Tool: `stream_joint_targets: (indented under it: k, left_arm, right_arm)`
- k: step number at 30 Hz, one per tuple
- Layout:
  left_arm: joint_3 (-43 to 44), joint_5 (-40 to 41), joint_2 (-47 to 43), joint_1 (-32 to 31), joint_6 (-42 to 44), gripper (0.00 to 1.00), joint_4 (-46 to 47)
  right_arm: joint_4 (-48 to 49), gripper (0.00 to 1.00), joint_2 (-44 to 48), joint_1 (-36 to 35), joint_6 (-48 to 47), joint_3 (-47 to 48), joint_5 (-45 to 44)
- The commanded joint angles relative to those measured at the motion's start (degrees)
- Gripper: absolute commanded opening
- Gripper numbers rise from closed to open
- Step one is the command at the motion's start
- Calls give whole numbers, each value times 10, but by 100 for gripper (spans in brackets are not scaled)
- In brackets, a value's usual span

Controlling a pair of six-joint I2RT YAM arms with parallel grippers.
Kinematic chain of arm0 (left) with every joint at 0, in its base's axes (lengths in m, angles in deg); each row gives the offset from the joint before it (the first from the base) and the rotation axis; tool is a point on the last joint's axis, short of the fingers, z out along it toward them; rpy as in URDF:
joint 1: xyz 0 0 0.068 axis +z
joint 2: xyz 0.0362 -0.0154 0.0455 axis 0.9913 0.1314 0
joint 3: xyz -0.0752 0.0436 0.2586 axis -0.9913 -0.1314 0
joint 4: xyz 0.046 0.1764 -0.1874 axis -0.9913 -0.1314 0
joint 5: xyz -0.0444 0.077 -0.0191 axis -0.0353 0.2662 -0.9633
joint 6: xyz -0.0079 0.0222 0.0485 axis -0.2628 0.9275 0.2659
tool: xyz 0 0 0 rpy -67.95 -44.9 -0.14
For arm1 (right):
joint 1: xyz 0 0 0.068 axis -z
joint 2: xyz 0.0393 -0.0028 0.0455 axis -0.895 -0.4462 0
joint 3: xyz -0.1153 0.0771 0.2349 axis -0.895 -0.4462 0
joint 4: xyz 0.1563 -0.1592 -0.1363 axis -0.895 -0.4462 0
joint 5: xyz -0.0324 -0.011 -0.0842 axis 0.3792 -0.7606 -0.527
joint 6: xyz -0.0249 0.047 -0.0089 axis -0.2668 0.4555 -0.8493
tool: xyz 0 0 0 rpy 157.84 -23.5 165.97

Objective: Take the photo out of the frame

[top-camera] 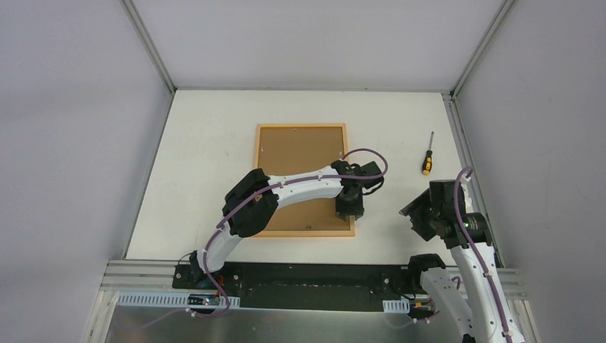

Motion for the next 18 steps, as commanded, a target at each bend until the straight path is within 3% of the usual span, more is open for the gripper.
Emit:
stream_joint_targets:
  k: [1, 5, 9, 18]
  left_arm:
    - [24, 21, 11, 1, 0, 34, -19]
    - [44, 20, 28, 1, 8, 32, -25]
    - [64, 30, 43, 1, 14, 23, -37]
    - [77, 40, 69, 0, 7, 20, -77]
  right_arm:
    - [-19, 59, 6, 2, -4, 3, 12]
    - [-24, 59, 9, 2, -10, 5, 13]
    - [-23, 59, 8, 2, -10, -1, 19]
    - [-15, 60, -4, 3, -14, -15, 33]
